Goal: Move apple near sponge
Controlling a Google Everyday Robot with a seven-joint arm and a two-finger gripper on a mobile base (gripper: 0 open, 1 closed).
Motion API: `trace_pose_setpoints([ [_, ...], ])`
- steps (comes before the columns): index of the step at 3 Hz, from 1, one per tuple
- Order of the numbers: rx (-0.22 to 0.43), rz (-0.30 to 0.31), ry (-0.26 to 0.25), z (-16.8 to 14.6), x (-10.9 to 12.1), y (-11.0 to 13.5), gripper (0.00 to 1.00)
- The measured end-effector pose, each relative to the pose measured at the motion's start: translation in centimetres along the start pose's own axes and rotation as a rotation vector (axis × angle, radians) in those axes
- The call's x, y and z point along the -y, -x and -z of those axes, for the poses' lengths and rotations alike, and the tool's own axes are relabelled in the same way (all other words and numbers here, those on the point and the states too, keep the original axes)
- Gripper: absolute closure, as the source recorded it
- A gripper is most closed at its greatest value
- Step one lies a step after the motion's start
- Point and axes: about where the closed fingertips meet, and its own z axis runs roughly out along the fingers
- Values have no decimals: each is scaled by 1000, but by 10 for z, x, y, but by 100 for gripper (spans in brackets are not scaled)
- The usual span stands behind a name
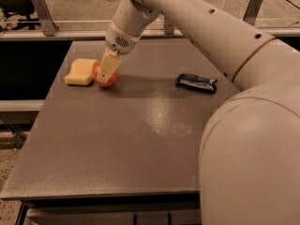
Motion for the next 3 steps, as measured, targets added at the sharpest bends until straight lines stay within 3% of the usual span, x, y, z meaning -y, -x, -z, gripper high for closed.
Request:
trace_pose_setpoints([
  [3, -2, 0, 11, -8, -1, 1, 12],
])
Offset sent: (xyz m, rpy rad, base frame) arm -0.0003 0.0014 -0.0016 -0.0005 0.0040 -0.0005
